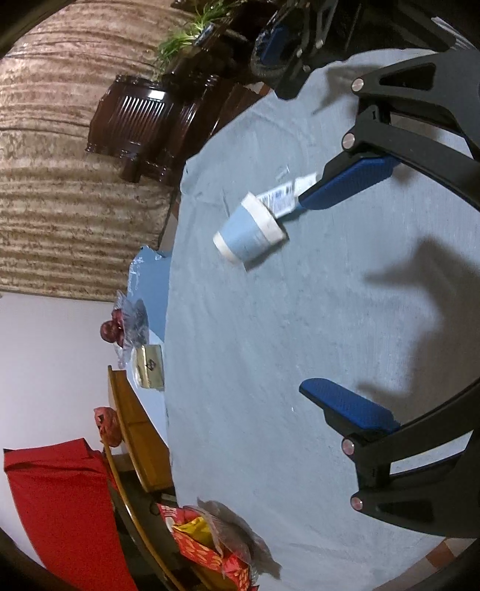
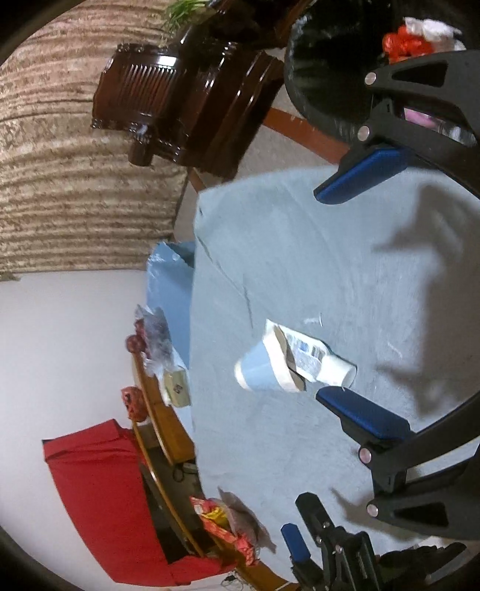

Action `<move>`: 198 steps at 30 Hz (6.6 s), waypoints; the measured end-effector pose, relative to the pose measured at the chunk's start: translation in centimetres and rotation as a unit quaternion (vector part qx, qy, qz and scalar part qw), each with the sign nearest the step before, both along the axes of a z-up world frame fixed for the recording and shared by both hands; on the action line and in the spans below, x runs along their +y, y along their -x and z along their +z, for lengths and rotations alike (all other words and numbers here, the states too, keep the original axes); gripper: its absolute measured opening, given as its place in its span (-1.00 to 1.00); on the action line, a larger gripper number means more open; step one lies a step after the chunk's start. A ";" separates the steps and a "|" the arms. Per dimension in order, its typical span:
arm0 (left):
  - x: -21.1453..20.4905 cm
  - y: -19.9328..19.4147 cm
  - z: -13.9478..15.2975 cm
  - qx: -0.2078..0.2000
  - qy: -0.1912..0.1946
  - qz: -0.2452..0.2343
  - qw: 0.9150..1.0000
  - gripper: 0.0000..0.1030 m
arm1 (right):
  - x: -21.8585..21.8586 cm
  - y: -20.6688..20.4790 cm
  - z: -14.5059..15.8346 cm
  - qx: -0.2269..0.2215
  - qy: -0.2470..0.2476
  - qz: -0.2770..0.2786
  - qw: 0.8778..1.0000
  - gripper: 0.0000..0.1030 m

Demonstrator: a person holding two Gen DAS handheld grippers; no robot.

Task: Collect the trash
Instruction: 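Move both open tools back toward the paper cup and toothpaste tube, then grasp the white toothpaste tube by its cap with the right tool, then grasp the blue paper cup with the left tool while the right tool holds the tube, then carry the cup and toothpaste tube over the trash bin with both tools, then open both tools to drop the cup and tube into the bin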

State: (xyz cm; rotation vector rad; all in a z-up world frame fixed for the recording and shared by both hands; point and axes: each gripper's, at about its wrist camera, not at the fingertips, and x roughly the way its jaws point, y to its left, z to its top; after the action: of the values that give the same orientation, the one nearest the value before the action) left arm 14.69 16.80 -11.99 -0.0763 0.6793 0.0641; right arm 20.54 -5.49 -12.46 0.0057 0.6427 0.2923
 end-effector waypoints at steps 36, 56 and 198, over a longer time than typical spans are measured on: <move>4.4 -3.1 -3.9 0.025 0.024 0.023 0.999 0.75 | 7.8 -5.3 -6.1 0.107 0.026 0.030 0.993 -0.02; 0.4 -4.3 -3.2 0.024 0.026 -0.012 0.999 0.75 | 1.8 -5.8 -5.3 0.109 0.005 -0.017 0.994 -0.43; -36.5 -5.1 -0.5 0.027 0.032 -0.315 0.948 -0.23 | -29.6 8.4 2.0 0.041 0.000 -0.201 0.979 -0.43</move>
State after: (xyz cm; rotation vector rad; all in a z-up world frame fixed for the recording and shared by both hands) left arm 19.84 -19.68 -12.45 0.0835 0.7344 -0.5733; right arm 12.13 -35.11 -10.48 0.1461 0.7083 -0.0992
